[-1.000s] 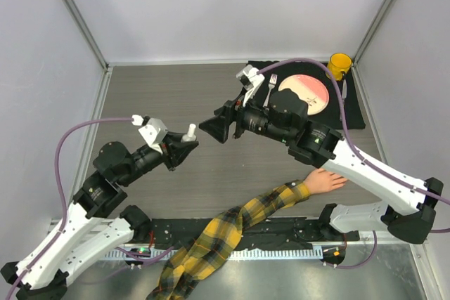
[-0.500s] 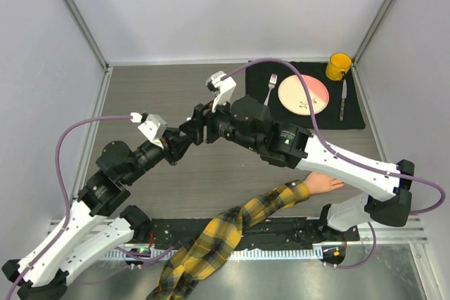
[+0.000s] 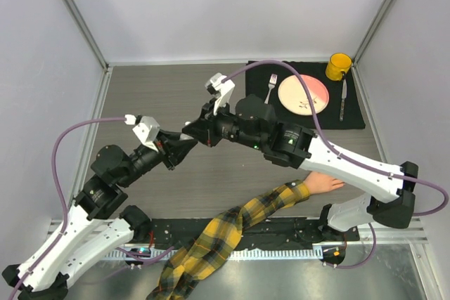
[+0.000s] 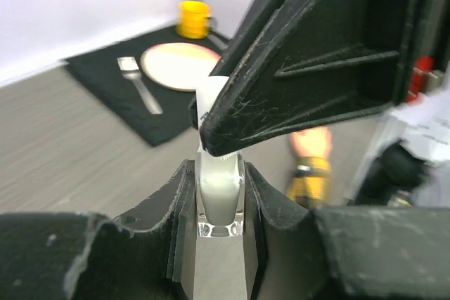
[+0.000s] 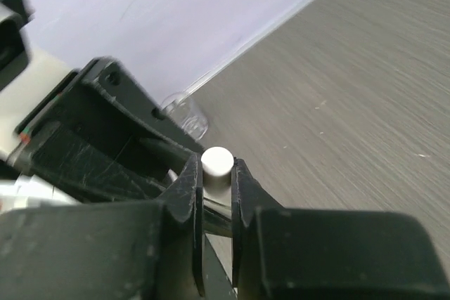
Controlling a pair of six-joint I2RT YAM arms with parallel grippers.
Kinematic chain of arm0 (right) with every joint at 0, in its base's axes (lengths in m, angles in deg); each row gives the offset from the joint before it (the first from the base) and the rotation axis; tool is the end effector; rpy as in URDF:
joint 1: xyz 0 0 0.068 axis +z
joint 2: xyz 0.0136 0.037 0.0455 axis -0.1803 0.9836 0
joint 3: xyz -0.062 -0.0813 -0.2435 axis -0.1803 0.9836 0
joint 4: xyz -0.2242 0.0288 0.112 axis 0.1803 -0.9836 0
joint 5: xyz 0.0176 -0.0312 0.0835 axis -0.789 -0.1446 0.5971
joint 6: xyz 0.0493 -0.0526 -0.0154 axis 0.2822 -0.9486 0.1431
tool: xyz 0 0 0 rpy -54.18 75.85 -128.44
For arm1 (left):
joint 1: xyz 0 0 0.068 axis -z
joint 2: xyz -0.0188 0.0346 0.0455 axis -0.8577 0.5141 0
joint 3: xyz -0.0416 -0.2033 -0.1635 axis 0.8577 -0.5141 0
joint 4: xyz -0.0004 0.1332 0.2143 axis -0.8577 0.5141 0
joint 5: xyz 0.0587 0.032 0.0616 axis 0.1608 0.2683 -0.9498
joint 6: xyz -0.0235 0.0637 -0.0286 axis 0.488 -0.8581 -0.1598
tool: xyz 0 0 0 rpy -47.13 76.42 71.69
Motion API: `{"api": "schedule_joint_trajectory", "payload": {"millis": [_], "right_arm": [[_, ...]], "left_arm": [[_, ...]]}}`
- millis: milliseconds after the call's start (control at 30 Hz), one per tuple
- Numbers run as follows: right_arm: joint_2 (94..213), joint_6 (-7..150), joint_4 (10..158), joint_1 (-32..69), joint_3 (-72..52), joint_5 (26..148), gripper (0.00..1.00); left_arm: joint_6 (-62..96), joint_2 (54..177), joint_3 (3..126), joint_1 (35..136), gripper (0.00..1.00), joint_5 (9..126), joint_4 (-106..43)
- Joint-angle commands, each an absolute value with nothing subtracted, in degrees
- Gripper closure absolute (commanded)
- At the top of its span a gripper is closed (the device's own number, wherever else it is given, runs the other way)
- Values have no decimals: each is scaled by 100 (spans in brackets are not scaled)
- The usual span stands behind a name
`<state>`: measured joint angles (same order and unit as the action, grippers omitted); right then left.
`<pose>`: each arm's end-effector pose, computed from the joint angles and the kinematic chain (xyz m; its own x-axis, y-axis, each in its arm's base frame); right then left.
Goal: Paint the nails
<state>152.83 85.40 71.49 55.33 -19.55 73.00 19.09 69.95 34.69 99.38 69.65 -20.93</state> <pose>0.1460 0.3060 0.4248 -0.3632 0.0586 -0.9299 -0.7794 0.5278 0.3377 0.1075 -0.1058 0.3596 -0.1277 -0.1888 -0.9737 0.7644 0.6067 -0.2180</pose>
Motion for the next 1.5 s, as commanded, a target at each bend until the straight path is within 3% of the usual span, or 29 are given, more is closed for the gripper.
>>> {"api": "schedule_joint_trajectory", "payload": {"millis": [0, 33, 67, 133, 200, 400, 467, 500, 567, 633, 767, 967, 1267, 1400, 1467], "right_arm": [[14894, 7817, 7685, 4880, -1437, 9818, 100], [14816, 7842, 8208, 4668, -1243, 12028, 100], [14824, 7964, 8448, 4570, -1084, 12798, 100], [14859, 7974, 8651, 4569, -925, 13804, 100], [14824, 7975, 8636, 4569, -846, 13966, 100], [14604, 7930, 8592, 4507, -723, 13072, 98], [14551, 7930, 8521, 4498, -757, 12781, 84], [14473, 7930, 8347, 4498, -801, 12293, 69], [14402, 7983, 8083, 4498, -845, 11676, 53], [14297, 8027, 7785, 4498, -951, 10875, 43], [14077, 8298, 7423, 4560, -1083, 9723, 32], [13945, 8879, 7440, 4788, -1091, 8632, 29], [14708, 8818, 7387, 5517, -1776, 7368, 29], [15147, 8783, 7168, 5746, -2233, 6910, 34], [15254, 8783, 7133, 5790, -2392, 6865, 42]], "left_arm": [[2421, 6940, 3623, 9993, 100, 9246, -2811], [2561, 6931, 3535, 9985, 100, 9755, -2926], [2728, 6939, 3474, 9993, 100, 10482, -3171], [3289, 6931, 3246, 9993, 100, 11024, -3865], [3503, 6940, 3174, 9993, 100, 11289, -4121], [3003, 6738, 3279, 9993, 100, 10527, -3578], [2671, 6764, 3437, 9993, 100, 10289, -3141], [2529, 6781, 3499, 9993, 100, 10009, -2964], [2300, 6808, 3675, 9993, 100, 9762, -2438], [2036, 6825, 3798, 9985, 100, 9245, -2190], [1729, 6817, 3895, 9993, 100, 8357, -1724], [1666, 6755, 3798, 9993, 100, 6959, -1530], [2043, 6711, 3631, 9985, 100, 6631, -1767], [2150, 6746, 3605, 9993, 100, 6640, -1793], [2176, 6755, 3605, 9993, 100, 6658, -1802]]}}
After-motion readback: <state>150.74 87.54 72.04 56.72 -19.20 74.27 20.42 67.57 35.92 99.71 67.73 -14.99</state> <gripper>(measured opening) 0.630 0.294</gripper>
